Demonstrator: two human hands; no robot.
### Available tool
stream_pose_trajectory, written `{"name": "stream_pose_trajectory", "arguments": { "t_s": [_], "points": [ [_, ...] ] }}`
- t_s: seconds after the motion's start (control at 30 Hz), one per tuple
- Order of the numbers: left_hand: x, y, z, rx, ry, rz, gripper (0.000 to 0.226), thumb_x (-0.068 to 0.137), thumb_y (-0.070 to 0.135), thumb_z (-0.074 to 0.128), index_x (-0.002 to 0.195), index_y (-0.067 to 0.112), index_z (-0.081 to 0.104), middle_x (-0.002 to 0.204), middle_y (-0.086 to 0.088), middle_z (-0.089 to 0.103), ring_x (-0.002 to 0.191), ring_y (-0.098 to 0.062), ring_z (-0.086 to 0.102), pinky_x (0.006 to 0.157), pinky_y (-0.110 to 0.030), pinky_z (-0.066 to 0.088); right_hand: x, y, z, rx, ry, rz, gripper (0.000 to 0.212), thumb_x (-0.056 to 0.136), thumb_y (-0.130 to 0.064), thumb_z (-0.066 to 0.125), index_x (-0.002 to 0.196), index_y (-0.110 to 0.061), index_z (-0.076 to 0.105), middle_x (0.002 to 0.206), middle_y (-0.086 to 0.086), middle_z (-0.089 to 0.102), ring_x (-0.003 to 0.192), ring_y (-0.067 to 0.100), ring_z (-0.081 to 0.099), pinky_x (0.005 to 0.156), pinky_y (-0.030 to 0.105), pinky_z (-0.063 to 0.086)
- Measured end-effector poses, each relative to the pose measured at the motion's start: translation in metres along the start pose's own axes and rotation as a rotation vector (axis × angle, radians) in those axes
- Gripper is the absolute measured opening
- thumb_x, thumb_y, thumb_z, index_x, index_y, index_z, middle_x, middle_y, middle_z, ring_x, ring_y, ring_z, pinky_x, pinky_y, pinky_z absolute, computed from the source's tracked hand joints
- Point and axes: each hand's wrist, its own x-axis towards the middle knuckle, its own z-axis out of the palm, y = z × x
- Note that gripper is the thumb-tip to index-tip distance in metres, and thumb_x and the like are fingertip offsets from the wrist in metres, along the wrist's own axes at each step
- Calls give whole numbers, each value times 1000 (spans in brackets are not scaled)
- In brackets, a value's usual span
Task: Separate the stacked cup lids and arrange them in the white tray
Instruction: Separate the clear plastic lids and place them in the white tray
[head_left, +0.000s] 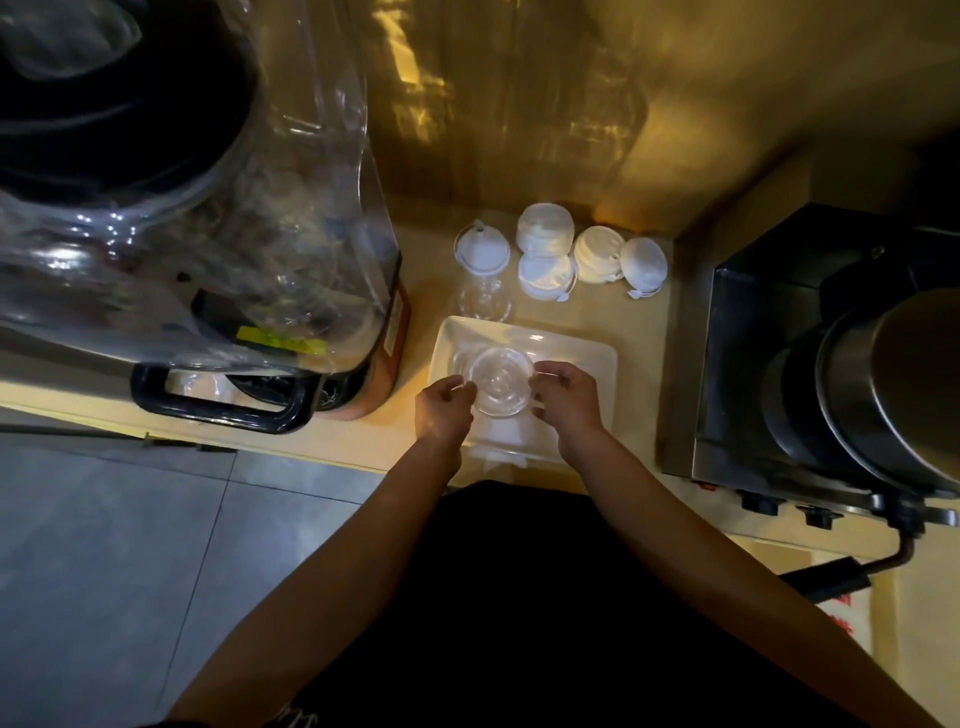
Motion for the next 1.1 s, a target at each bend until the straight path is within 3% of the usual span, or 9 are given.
{"name": "stream_pose_trajectory", "arguments": {
  "t_s": [0.1,0.2,0.33,0.47,0.6,0.77,0.87,0.93,1.1],
  "points": [
    [0,-1,2,53,14,9,11,89,14,62,98,15,68,103,-11,64,93,-24,57,97,-43,51,6,3,5,-70,28,15,19,80,-11,63,95,-23,67,89,3,68,75,21,64,85,45,57],
    [6,-3,3,63,8,-8,16,84,12,57,90,19,70,96,-8,60,87,-23,50,86,-35,48,12,5,10,-146,44,5,19,77,-13,63,89,-28,67,92,3,70,90,25,67,91,51,56],
    [14,-4,2,69,35,-69,32,88,11,52,117,10,64,116,-11,62,108,-29,59,103,-44,48,16,1,16,-218,48,-9,21,80,-12,62,95,-24,69,99,0,70,98,24,66,92,49,55],
    [20,-6,4,144,12,-72,22,78,5,42,68,21,53,81,-5,46,81,-21,39,71,-37,38,20,-1,22,-288,28,-23,26,81,-10,59,102,-20,70,104,0,69,101,25,65,97,43,53],
    [20,-1,5,194,6,-65,17,77,2,38,74,9,53,74,-8,43,73,-23,35,66,-34,32,26,-5,25,-362,15,-53,29,86,-8,58,113,-15,68,115,2,68,110,22,62,98,28,46],
    [20,7,10,231,14,-68,31,79,-13,37,67,14,44,66,-4,43,74,-27,38,57,-28,32,33,-7,29,-399,-4,-61,30,87,-7,59,115,-14,67,120,2,67,113,21,60,99,26,43],
    [22,7,11,171,15,-110,28,79,-10,36,103,-10,52,105,-34,58,100,-57,49,81,-49,52,36,-10,29,-429,-46,-71,31,87,-7,57,116,-13,66,119,3,66,106,17,60,95,24,42],
    [26,6,13,195,13,-154,50,79,-5,37,128,-11,40,137,-33,44,126,-52,41,103,-60,38,40,-11,30,-454,-71,-64,32,86,-6,57,116,-12,66,118,4,66,101,15,58,94,24,43],
    [38,2,16,219,22,-196,62,75,4,37,137,-3,38,143,-30,41,132,-47,38,108,-58,32,48,-9,32,-493,-101,-39,31,83,-5,58,110,-15,68,113,3,68,108,23,62,99,34,48]
  ]
}}
